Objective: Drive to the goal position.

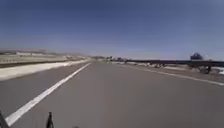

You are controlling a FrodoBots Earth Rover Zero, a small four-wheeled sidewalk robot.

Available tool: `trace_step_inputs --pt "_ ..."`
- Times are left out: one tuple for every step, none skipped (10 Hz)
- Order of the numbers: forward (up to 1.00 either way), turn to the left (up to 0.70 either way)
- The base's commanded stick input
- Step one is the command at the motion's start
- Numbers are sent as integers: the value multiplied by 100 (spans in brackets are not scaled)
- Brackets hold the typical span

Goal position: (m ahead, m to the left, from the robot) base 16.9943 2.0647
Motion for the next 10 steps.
trace_step_inputs --pt "85 0" --pt "85 0" --pt "85 0" --pt "85 0" --pt "85 0" --pt "85 0" --pt "85 0" --pt "85 0" --pt "85 0" --pt "85 0"
